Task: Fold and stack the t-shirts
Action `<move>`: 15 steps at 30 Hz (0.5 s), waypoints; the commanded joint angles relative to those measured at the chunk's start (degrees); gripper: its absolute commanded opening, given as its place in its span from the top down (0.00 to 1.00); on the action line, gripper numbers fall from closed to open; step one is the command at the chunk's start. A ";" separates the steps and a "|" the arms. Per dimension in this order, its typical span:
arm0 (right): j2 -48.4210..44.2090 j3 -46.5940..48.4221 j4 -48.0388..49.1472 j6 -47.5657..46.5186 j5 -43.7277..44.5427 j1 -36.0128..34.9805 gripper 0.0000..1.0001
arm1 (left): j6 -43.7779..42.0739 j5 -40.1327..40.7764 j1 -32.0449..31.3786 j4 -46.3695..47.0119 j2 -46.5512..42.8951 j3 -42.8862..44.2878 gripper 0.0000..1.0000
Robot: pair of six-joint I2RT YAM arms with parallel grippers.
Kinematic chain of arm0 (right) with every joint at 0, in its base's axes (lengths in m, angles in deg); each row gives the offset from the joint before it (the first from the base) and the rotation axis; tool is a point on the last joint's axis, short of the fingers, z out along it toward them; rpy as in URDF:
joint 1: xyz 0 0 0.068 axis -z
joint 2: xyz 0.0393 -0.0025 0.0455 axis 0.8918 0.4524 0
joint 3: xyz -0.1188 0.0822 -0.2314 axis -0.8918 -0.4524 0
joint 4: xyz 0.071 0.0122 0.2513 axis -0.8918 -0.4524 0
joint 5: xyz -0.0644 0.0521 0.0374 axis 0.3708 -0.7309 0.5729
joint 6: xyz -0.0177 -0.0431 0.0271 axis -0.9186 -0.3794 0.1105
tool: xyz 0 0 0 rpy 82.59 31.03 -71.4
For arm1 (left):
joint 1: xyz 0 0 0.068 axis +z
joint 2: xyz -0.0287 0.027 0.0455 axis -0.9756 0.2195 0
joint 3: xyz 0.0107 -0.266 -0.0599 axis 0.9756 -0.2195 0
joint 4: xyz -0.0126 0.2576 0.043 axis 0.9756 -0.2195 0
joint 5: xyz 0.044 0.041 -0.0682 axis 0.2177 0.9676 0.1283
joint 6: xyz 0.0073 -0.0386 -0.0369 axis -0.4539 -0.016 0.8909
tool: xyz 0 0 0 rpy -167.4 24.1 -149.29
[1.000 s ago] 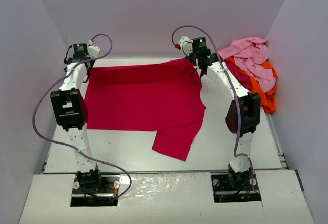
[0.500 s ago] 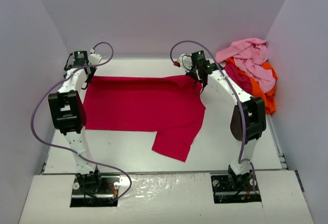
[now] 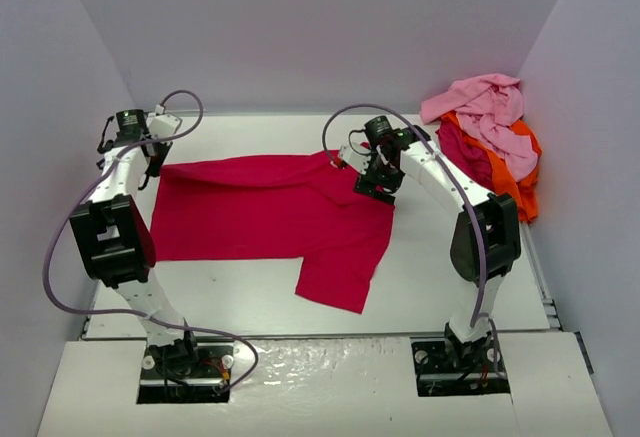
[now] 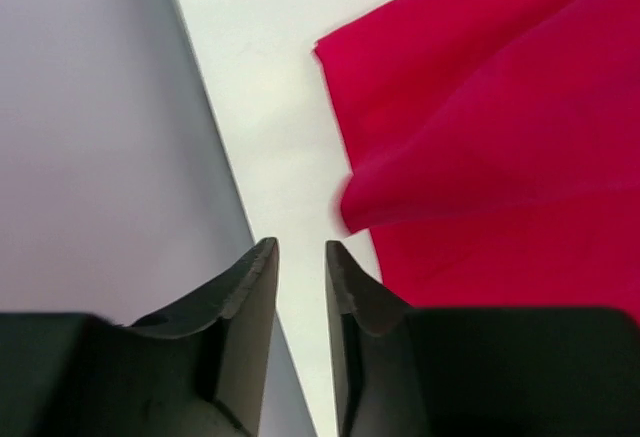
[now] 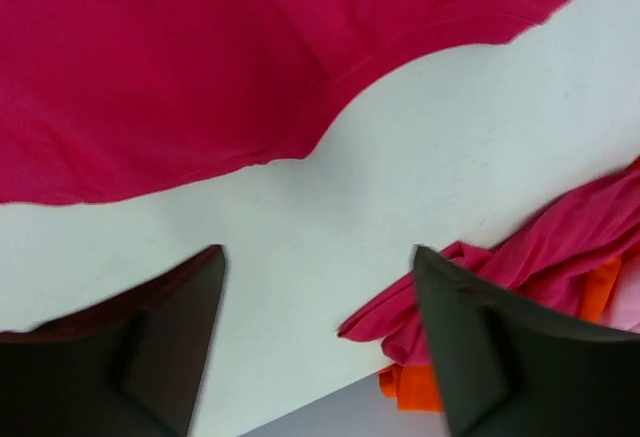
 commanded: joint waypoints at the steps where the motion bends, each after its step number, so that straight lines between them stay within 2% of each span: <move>1: -2.75 3.52 -1.53 0.30 -1.71 0.19 0.49 | 2.49 -3.00 2.48 1.80 -3.92 3.91 0.69; 2: -1.96 4.71 -0.33 0.87 -1.20 0.36 0.65 | 2.72 -4.19 2.71 1.29 -3.63 5.05 0.65; 8: 3.26 12.85 2.64 3.10 -0.98 1.25 0.78 | 4.49 -6.20 2.73 -0.08 -0.98 8.64 0.57; 9: 4.90 14.93 3.51 3.88 -1.07 1.34 0.94 | 4.84 -6.29 2.64 0.44 -0.81 8.64 0.58; 10: 4.95 14.99 4.47 3.90 -1.08 1.43 0.94 | 4.85 -6.64 2.64 0.72 -0.46 8.64 0.58; 11: 6.82 17.46 5.01 4.67 -1.08 1.60 1.00 | 5.44 -7.07 2.30 0.81 0.57 9.66 0.68; 15: 16.37 27.45 6.15 8.57 0.52 1.98 1.00 | 8.13 -7.06 1.22 -2.11 5.66 16.18 0.96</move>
